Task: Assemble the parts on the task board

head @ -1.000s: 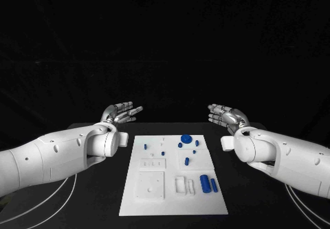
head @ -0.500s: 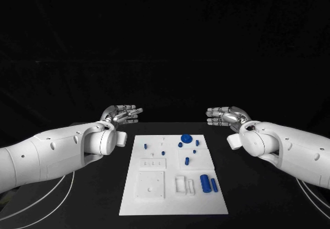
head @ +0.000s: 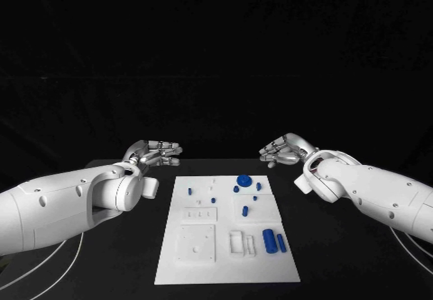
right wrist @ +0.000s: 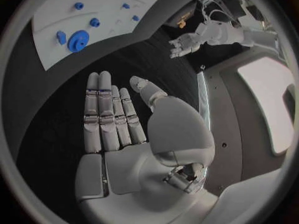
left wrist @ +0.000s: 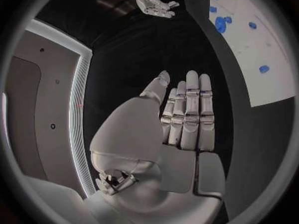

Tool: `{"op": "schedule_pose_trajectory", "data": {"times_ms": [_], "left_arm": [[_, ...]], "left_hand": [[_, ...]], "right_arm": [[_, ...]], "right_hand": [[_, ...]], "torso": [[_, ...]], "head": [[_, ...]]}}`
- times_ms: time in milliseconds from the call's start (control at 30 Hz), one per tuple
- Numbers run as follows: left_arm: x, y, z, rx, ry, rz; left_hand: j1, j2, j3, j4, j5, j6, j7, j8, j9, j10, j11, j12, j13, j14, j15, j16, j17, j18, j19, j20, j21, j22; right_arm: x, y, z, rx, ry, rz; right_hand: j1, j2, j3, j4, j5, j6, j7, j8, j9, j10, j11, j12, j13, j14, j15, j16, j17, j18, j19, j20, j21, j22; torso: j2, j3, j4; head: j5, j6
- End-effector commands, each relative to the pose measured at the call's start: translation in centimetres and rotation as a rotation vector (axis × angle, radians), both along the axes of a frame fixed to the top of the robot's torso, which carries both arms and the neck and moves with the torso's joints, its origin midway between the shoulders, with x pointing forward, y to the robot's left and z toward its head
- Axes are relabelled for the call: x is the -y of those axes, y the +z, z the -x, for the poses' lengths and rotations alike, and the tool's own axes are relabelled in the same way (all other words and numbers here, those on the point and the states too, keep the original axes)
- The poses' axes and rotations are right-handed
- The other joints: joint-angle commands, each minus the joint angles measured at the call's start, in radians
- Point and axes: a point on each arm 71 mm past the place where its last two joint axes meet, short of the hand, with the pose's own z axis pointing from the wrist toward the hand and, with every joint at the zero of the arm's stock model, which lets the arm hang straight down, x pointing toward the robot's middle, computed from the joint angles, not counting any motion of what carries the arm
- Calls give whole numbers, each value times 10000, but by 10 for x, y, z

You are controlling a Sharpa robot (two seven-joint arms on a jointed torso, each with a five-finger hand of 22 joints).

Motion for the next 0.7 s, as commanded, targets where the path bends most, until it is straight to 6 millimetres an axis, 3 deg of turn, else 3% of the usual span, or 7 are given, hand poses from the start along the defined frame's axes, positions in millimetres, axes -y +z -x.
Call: {"op": "schedule_pose_trajectory", "data": {"times_ms": [33, 200, 400, 700], "left_arm": [[8, 7, 6, 312, -897, -121], [11, 16, 18, 416, -1357, -1], [14, 22, 25, 464, -1625, 128], [19, 29, 30, 501, -1897, 251]], "left_hand": [[-104, -14, -3, -113, -16, 87, 5, -50, 8, 98, -6, -32, 10, 31, -101, 546, 271, -233, -158, -152, 511, 369], [-393, 27, -29, -291, -8, 46, 13, -44, 11, 26, 7, -8, 21, -353, -214, 2252, 1055, -183, -701, -256, 1874, 1392], [-553, -2, -63, -393, -20, -3, 12, -49, 9, -130, 19, -28, 14, -584, -216, 2970, 1232, -105, -954, -237, 2411, 1786], [-679, 28, -161, -482, -17, -33, 24, -48, 10, -232, 55, -29, 14, -752, -207, 3509, 1132, -44, -1131, -206, 2758, 1997]], "right_arm": [[-12, 3, 0, 774, 856, 2975], [-26, 15, -3, 1204, 1100, 4760], [-39, 19, -1, 1474, 1257, 6242], [-53, 18, -2, 1689, 1424, 7555]], "right_hand": [[-288, -216, 74, -440, 215, 525, -176, 60, 31, 548, -254, 54, 17, 839, -597, 4556, 2941, 239, 1850, -876, 2644, 1667], [-299, -307, 103, -506, -19, 404, -157, 38, 23, 252, -175, 45, 16, 610, -481, 5319, 3469, 175, 1874, -777, 3413, 2392], [-131, -452, 257, -512, -544, 405, -180, 41, 22, 201, -166, 38, 13, 624, -430, 5541, 3489, 230, 1881, -738, 3735, 2850], [-61, -560, 311, -393, -761, 361, -226, 37, 16, 162, -154, 42, 15, 567, -400, 5812, 3392, 288, 1818, -681, 3829, 3345]], "torso": [[169, 8, 189], [331, 19, 404], [450, 17, 627], [631, 53, 834]], "head": [[-113, 28], [-308, 42], [-465, 39], [-651, 90]]}}
